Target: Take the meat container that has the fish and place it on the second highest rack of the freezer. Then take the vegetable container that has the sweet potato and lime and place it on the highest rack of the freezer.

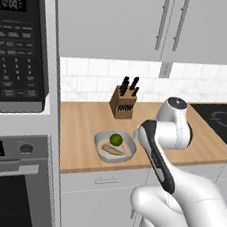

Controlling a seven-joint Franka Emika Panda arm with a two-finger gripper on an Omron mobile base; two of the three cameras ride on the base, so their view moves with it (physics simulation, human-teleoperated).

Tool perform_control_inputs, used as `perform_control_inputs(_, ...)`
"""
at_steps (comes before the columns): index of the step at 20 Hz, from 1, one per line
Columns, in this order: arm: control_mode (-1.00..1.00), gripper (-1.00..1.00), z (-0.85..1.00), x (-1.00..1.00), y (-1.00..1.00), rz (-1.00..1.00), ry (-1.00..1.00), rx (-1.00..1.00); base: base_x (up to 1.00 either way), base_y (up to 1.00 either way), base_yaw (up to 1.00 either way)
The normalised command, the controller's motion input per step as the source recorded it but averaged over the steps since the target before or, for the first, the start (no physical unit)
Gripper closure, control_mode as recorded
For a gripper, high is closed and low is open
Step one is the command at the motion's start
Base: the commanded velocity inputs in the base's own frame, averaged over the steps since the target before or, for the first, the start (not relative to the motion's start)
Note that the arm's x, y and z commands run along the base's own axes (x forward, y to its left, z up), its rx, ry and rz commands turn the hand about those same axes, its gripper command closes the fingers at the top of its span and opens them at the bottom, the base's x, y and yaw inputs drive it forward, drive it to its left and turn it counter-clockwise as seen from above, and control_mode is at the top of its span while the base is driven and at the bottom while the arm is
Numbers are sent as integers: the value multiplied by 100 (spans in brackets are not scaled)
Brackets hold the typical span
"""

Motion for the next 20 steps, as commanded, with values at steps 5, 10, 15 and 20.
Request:
perform_control_inputs(5, -100, -100, -29, 72, 26, 1, 6, 0, 0, 0, 0)
perform_control_inputs(10, -100, -100, -3, 30, 9, 0, 3, 0, 0, 0, 0)
perform_control_inputs(15, -100, -100, -9, 22, -4, 0, 0, 1, 0, 0, 0)
perform_control_inputs(20, -100, -100, -36, 28, -10, 1, 0, 1, 0, 0, 0)
